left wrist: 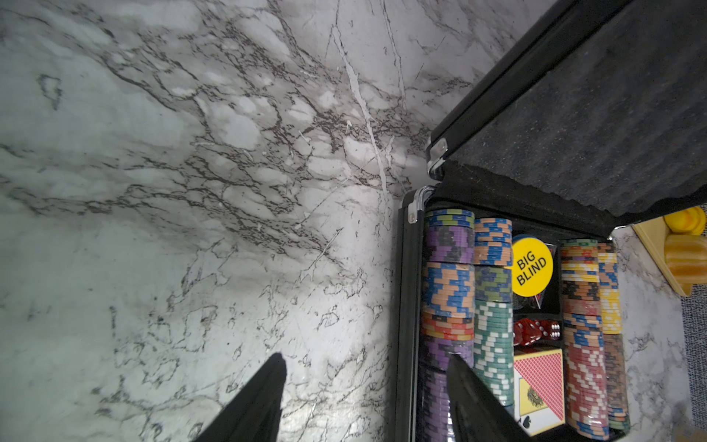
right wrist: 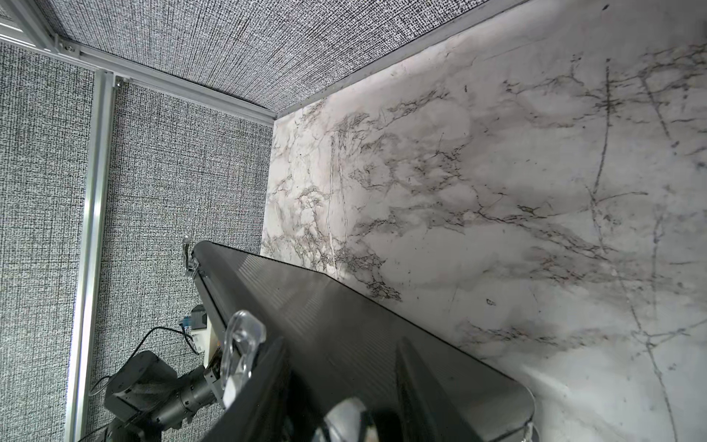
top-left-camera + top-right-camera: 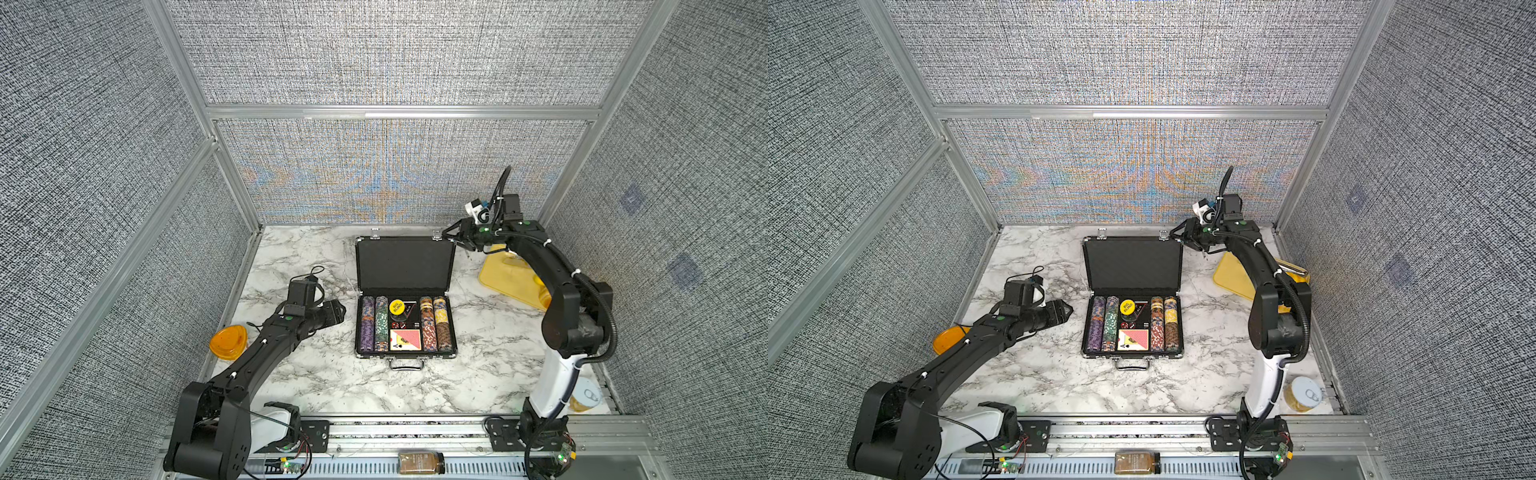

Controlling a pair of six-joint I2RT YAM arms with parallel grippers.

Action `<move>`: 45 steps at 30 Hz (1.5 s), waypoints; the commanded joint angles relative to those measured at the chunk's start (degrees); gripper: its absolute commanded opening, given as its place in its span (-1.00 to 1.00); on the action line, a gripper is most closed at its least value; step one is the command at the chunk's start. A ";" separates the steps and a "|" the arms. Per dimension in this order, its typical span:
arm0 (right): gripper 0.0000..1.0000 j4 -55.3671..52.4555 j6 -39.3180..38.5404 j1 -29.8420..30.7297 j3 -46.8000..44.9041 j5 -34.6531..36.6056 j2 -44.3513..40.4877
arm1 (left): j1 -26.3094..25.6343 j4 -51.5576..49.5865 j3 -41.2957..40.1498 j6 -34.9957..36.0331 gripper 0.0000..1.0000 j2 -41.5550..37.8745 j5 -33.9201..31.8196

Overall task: Close the poker set cases
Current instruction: Close the lid of the poker set case.

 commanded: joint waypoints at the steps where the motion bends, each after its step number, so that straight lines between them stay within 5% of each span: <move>1: -0.08 -3.84 -1.51 0.48 -2.32 -0.20 -1.74 | 0.12 -0.80 0.07 0.45 0.36 -0.56 -1.32; 24: -0.05 -7.41 -5.89 0.75 -19.44 6.81 -16.49 | 1.17 -3.31 0.79 2.16 0.39 -1.01 -2.04; 38: 0.12 -4.84 -6.95 3.64 -32.39 11.72 -19.97 | 0.61 -1.35 -1.61 3.20 0.44 -0.79 9.92; 45: 0.27 -0.79 -6.26 5.44 -39.14 12.60 -20.81 | -5.16 2.00 -4.28 -0.39 0.49 -1.18 10.46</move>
